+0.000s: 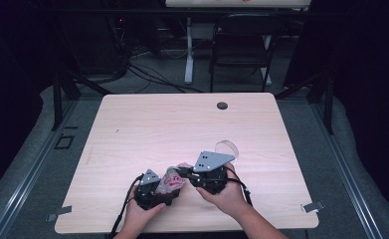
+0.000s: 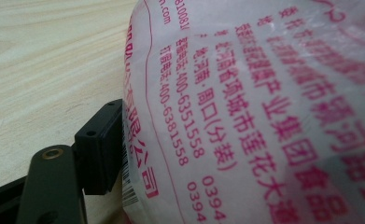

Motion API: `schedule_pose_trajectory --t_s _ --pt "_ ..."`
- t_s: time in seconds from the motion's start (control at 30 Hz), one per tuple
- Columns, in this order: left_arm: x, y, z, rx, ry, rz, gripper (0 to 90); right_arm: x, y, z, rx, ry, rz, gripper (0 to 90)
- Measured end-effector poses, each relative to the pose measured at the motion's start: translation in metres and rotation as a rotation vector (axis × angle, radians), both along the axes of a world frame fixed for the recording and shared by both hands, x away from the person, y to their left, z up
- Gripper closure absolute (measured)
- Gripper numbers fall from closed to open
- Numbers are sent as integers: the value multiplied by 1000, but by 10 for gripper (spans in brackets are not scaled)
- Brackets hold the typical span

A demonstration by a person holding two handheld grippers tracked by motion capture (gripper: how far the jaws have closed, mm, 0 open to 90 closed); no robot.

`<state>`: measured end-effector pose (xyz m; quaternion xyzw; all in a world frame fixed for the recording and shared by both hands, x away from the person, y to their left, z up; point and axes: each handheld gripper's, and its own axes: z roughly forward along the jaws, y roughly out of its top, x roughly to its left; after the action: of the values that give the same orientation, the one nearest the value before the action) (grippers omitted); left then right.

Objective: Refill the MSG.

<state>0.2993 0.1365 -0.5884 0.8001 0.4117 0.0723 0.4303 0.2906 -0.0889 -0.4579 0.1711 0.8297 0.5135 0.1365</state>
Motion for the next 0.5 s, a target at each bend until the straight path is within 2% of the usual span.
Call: schedule_pose_trajectory --t_s 0.07,0.33,0.5 --pt "0 0 0 1 -1 2 275 0 0 0 0 1 1 900" --pt "-1 -2 0 47 -14 -3 311 -1 -2 -1 -2 4 -4 900" --pt "-2 -4 1 97 -40 -12 334 -1 -1 -1 -6 4 -6 900"
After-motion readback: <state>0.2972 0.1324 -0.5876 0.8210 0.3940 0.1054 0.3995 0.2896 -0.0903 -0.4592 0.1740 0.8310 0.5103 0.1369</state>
